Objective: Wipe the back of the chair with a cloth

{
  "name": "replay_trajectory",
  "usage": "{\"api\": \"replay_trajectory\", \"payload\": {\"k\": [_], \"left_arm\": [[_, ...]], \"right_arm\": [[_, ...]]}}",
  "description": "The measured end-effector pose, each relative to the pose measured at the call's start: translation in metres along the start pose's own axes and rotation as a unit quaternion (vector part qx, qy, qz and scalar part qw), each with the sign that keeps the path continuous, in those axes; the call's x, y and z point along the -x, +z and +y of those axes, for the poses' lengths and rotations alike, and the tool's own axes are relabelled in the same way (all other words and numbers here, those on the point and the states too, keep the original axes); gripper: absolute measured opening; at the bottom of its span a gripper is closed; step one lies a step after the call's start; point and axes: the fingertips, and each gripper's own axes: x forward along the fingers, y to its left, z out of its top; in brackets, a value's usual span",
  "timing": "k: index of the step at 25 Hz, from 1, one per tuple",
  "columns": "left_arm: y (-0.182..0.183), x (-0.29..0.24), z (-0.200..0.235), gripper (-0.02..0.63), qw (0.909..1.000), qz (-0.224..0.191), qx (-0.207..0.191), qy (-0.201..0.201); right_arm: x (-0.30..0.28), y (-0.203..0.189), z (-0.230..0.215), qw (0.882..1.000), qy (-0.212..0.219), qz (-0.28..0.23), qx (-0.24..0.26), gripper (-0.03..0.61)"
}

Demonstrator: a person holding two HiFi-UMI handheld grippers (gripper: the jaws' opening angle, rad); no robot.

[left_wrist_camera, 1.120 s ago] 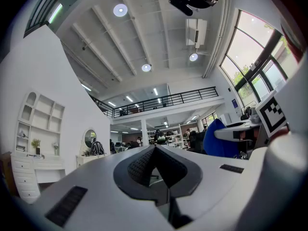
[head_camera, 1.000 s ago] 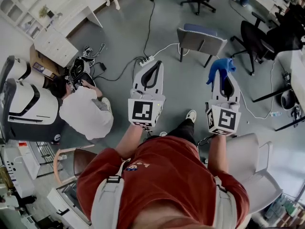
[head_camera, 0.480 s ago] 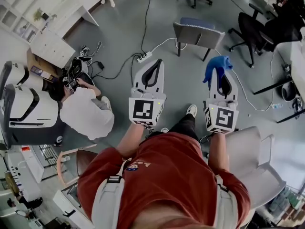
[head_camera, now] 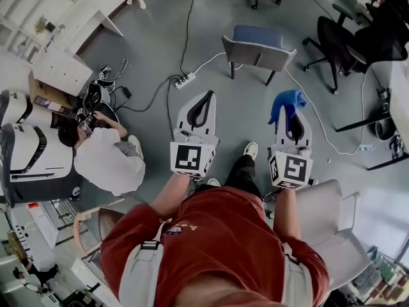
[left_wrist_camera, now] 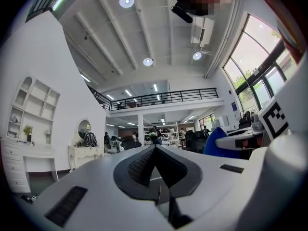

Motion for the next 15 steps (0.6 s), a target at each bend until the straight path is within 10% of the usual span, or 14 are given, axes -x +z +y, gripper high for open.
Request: {"api": "replay_trajectory", "payload": {"k": [15], "left_arm": [[-0.013,-0.18,-0.033,0.014,0.9997,0.014,-0.02,0.008]], "right_arm": [[-0.137,-0.026,-0.105,0.998,0.054,0.005,-0.026,0.049]]}}
